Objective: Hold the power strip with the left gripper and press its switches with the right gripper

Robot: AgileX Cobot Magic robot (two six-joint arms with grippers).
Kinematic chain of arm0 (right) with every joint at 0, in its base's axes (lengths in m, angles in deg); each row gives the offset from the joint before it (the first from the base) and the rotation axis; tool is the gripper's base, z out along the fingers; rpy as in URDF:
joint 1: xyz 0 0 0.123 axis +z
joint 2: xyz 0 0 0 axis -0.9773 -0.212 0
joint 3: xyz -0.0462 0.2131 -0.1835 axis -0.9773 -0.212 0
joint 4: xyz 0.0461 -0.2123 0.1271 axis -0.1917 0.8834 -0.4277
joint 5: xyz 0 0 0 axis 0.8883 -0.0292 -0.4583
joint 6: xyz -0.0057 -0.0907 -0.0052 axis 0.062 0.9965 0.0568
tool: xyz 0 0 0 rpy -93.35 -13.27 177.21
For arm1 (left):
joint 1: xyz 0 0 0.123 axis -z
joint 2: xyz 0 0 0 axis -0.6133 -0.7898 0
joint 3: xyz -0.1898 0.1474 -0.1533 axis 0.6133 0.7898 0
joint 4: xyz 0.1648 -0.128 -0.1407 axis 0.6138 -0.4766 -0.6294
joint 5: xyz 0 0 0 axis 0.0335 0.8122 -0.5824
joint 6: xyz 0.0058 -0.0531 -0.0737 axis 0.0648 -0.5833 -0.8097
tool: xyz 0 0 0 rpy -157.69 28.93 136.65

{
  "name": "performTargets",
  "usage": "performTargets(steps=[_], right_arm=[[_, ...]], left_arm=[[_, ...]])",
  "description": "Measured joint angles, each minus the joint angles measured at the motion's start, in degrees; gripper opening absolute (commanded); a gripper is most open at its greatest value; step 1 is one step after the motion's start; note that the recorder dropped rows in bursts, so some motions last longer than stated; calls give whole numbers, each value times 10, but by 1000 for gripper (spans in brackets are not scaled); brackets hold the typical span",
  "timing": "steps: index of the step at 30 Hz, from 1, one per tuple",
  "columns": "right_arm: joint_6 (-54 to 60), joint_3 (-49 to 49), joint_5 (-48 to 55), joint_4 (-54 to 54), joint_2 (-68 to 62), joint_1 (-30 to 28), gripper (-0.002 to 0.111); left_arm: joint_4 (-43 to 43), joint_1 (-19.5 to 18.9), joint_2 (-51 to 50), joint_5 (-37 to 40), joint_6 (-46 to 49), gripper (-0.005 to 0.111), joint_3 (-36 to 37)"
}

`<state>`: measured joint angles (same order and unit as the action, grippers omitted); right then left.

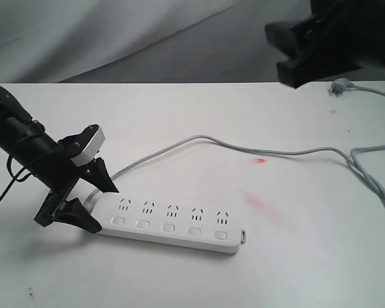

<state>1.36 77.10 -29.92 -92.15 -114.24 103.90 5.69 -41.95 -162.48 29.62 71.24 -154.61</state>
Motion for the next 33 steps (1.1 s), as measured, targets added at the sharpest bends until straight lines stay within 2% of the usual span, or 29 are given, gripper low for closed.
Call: performTargets(steps=[6, 13, 33], right_arm=[[-13, 0, -3, -38, 93, 0, 0], [-15, 0, -4, -102, 151, 0, 0], [-17, 0, 0, -106, 179, 0, 0]], left_arm=[[0, 0, 0, 0, 0, 36, 0], [0, 0, 0, 0, 0, 36, 0], [0, 0, 0, 0, 0, 36, 0]])
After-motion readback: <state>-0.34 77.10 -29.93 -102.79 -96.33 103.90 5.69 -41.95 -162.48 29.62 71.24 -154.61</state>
